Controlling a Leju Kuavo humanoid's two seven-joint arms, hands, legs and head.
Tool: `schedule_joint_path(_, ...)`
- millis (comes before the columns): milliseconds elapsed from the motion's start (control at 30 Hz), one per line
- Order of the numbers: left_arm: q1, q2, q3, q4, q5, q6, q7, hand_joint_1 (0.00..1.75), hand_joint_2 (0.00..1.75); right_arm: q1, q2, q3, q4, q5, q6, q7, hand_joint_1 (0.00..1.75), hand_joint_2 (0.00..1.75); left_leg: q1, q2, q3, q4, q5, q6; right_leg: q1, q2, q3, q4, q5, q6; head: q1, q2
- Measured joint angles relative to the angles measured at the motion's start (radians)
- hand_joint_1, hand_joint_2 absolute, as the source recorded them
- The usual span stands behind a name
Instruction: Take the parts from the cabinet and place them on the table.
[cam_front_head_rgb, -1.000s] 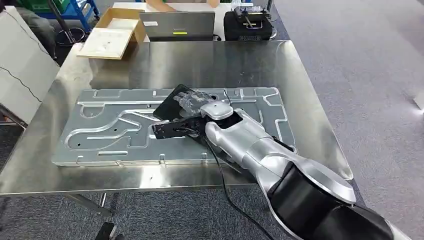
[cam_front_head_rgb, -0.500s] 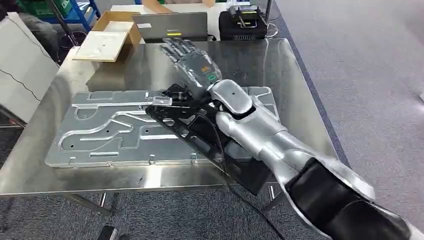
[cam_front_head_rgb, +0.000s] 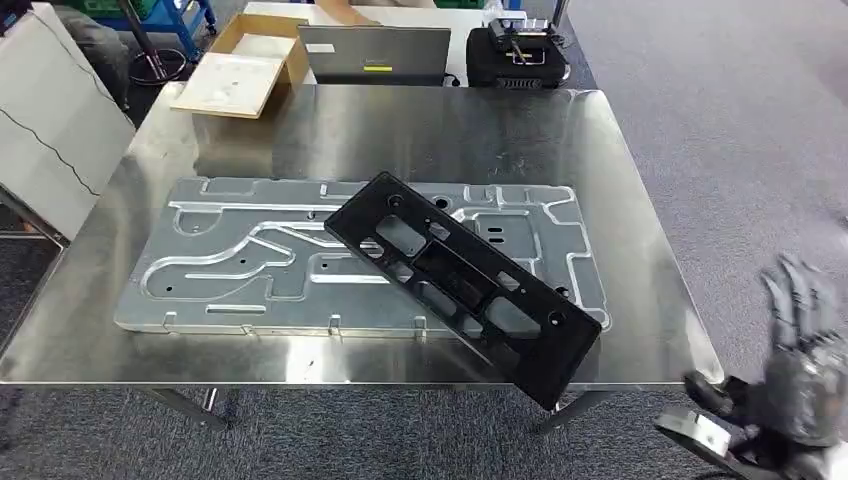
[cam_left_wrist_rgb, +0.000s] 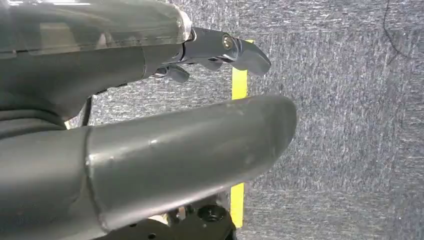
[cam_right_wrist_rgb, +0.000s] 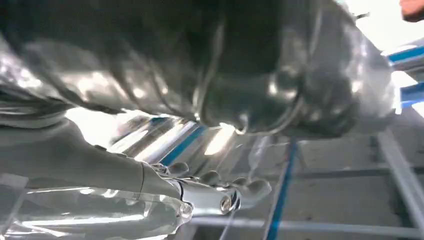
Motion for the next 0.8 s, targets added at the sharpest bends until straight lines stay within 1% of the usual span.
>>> schedule_joint_path(67, 0.0, 0.0, 0.0, 0.0, 0.0, 0.0, 0.0, 0.0, 0.0, 0.0, 0.0, 0.0, 0.0, 0.0, 0.0, 0.0, 0.0, 0.0, 0.0, 0.0, 0.0, 0.0, 0.0, 0.0, 0.0, 0.0, 0.0, 0.0, 0.0, 0.0, 0.0, 0.0)
schedule_joint_path(133, 0.0, 0.0, 0.002, 0.0, 0.0, 0.0, 0.0, 0.0, 0.0, 0.007, 0.005, -0.016, -0.01, 0.002, 0.007, -0.002, 0.0, 0.0, 0.0, 0.001, 0.0, 0.0, 0.0, 0.0, -0.001, 0.0, -0.007, 0.014, -0.004, 0.001, 0.0, 0.0)
schedule_joint_path(167, 0.0, 0.0, 0.006, 0.0, 0.0, 0.0, 0.0, 0.0, 0.0, 0.024, 0.017, -0.052, -0.034, 0.006, 0.02, -0.007, 0.0, 0.0, 0.0, 0.003, 0.001, 0.0, -0.001, -0.001, -0.002, 0.0, -0.022, 0.041, -0.005, 0.002, 0.0, 0.0)
schedule_joint_path(200, -0.001, 0.0, 0.007, 0.0, 0.0, 0.0, 0.0, 0.0, 0.0, 0.032, 0.023, -0.068, -0.044, 0.009, 0.025, -0.008, 0.0, 0.0, 0.0, 0.005, 0.002, 0.0, -0.001, -0.001, -0.003, 0.0, -0.023, 0.043, 0.0, 0.003, 0.0, 0.0)
schedule_joint_path(233, -0.014, 0.0, 0.011, 0.0, 0.0, 0.0, 0.0, 0.0, 0.0, 0.072, 0.057, -0.179, -0.121, 0.026, 0.048, -0.014, 0.0, 0.0, 0.003, 0.014, 0.014, -0.001, -0.006, -0.01, -0.013, -0.002, 0.126, -0.23, 0.14, 0.0, 0.0, 0.0)
schedule_joint_path(267, -0.017, 0.0, 0.013, 0.0, 0.0, 0.0, 0.0, 0.0, 0.0, 0.076, 0.065, -0.199, -0.137, 0.028, 0.058, -0.014, 0.0, 0.0, -0.001, 0.016, 0.021, -0.001, -0.01, -0.019, -0.004, -0.002, 0.153, -0.28, 0.136, -0.006, 0.0, 0.0)
schedule_joint_path(300, -0.019, 0.0, 0.014, 0.0, 0.0, 0.0, 0.0, 0.0, 0.0, 0.087, 0.081, -0.217, -0.151, 0.029, 0.073, -0.012, 0.0, 0.0, 0.0, 0.016, 0.025, -0.001, -0.007, -0.026, -0.002, 0.002, 0.152, -0.28, 0.145, -0.015, 0.0, 0.0)
schedule_joint_path(333, -0.02, 0.0, 0.015, 0.0, 0.0, 0.002, 0.0, 0.0, 0.0, 0.097, 0.101, -0.239, -0.162, 0.026, 0.091, -0.02, 0.0, 0.0, 0.001, 0.015, 0.028, -0.005, -0.004, -0.033, 0.001, 0.002, 0.152, -0.279, 0.147, -0.019, 0.0, 0.0)
schedule_joint_path(367, -0.02, -0.001, 0.016, 0.0, 0.0, 0.004, 0.001, 0.0, 0.0, 0.105, 0.134, -0.271, -0.17, 0.014, 0.116, -0.041, 0.0, 0.0, 0.001, 0.015, 0.031, -0.014, 0.002, -0.042, 0.003, 0.002, 0.152, -0.281, 0.151, -0.025, 0.0, 0.0)
schedule_joint_path(400, -0.017, -0.001, 0.018, 0.0, -0.001, 0.008, 0.002, 0.0, 0.0, 0.107, 0.17, -0.31, -0.177, 0.0, 0.151, -0.072, 0.0, 0.0, 0.0, 0.014, 0.028, -0.015, 0.005, -0.05, -0.002, 0.0, 0.149, -0.292, 0.161, -0.037, 0.0, 0.0)
schedule_joint_path(433, -0.015, 0.0, 0.021, 0.0, -0.001, 0.009, 0.003, 0.0, 0.0, 0.099, 0.206, -0.352, -0.179, -0.008, 0.195, -0.1, 0.0, 0.0, 0.003, 0.014, 0.021, -0.003, -0.015, -0.052, -0.007, -0.003, 0.147, -0.297, 0.17, -0.045, 0.0, 0.0)
schedule_joint_path(467, -0.014, -0.001, 0.026, 0.0, -0.001, 0.01, 0.003, 0.0, 0.0, 0.093, 0.24, -0.396, -0.181, -0.011, 0.233, -0.118, 0.0, 0.0, 0.003, 0.013, 0.006, 0.034, -0.06, -0.054, -0.006, -0.002, 0.139, -0.299, 0.175, -0.054, 0.0, 0.0)
schedule_joint_path(500, -0.014, -0.001, 0.031, 0.0, -0.001, 0.012, 0.004, 0.0, 0.0, 0.088, 0.28, -0.447, -0.18, -0.01, 0.268, -0.126, 0.0, 0.0, 0.003, 0.013, -0.019, 0.108, -0.116, -0.056, -0.005, -0.002, 0.132, -0.299, 0.18, -0.059, 0.0, 0.0)
schedule_joint_path(533, -0.014, -0.001, 0.033, 0.0, -0.001, 0.012, 0.006, 0.0, 0.0, 0.083, 0.315, -0.495, -0.176, 0.001, 0.293, -0.128, 0.0, 0.0, 0.001, 0.013, -0.05, 0.199, -0.167, -0.057, -0.002, -0.003, 0.124, -0.299, 0.186, -0.061, 0.0, 0.0)
schedule_joint_path(567, -0.014, -0.001, 0.035, 0.0, -0.001, 0.012, 0.007, 0.0, 0.0, 0.073, 0.341, -0.532, -0.167, 0.019, 0.31, -0.131, 0.0, 0.0, 0.0, 0.012, -0.069, 0.265, -0.198, -0.058, 0.0, -0.003, 0.116, -0.298, 0.192, -0.063, 0.0, 0.0)
schedule_joint_path(600, -0.013, -0.001, 0.039, 0.0, 0.0, 0.012, 0.009, 0.0, 0.0, 0.061, 0.369, -0.568, -0.146, 0.046, 0.328, -0.131, 0.0, 0.0, 0.0, 0.012, -0.069, 0.293, -0.204, -0.058, 0.003, -0.003, 0.107, -0.296, 0.197, -0.064, 0.0, 0.0)
schedule_joint_path(633, -0.013, -0.001, 0.044, 0.0, 0.0, 0.012, 0.01, 0.0, 0.0, 0.047, 0.392, -0.598, -0.119, 0.083, 0.345, -0.131, 0.0, 0.0, -0.001, 0.012, -0.046, 0.269, -0.187, -0.055, 0.005, -0.002, 0.1, -0.294, 0.203, -0.064, 0.0, 0.0)
schedule_joint_path(667, -0.014, -0.002, 0.051, 0.0, 0.003, 0.012, 0.01, 0.0, 0.0, 0.029, 0.417, -0.636, -0.074, 0.134, 0.366, -0.131, 0.0, 0.0, -0.002, 0.012, -0.001, 0.203, -0.156, -0.051, 0.006, 0.0, 0.093, -0.293, 0.208, -0.062, 0.0, 0.0)
schedule_joint_path(700, -0.015, -0.002, 0.058, 0.0, 0.005, 0.013, 0.011, 0.0, 0.0, 0.009, 0.435, -0.671, -0.024, 0.189, 0.372, -0.131, 0.0, 0.0, -0.004, 0.012, 0.066, 0.095, -0.116, -0.045, 0.007, 0.001, 0.086, -0.291, 0.215, -0.059, 0.0, 0.0)
schedule_joint_path(733, -0.017, -0.003, 0.061, 0.0, 0.007, 0.014, 0.011, 0.0, 0.0, -0.01, 0.451, -0.708, 0.042, 0.255, 0.37, -0.131, 0.0, 0.0, -0.005, 0.011, 0.127, -0.003, -0.088, -0.04, 0.007, 0.001, 0.081, -0.288, 0.221, -0.055, 0.0, 0.0)
schedule_joint_path(767, -0.021, -0.004, 0.066, 0.0, 0.013, 0.015, 0.014, 0.0, 0.0, -0.032, 0.462, -0.744, 0.123, 0.335, 0.37, -0.12, 0.0, 0.0, -0.014, 0.009, 0.151, -0.063, -0.092, -0.034, 0.015, 0.001, 0.076, -0.283, 0.226, -0.049, -0.001, 0.0)
schedule_joint_path(800, -0.02, -0.009, 0.074, 0.0, 0.022, 0.015, 0.017, 0.0, 0.0, -0.063, 0.466, -0.786, 0.236, 0.438, 0.362, -0.089, 0.0, 0.0, -0.014, 0.007, 0.144, -0.056, -0.079, -0.027, 0.014, 0.001, 0.076, -0.283, 0.232, -0.044, 0.001, 0.0)
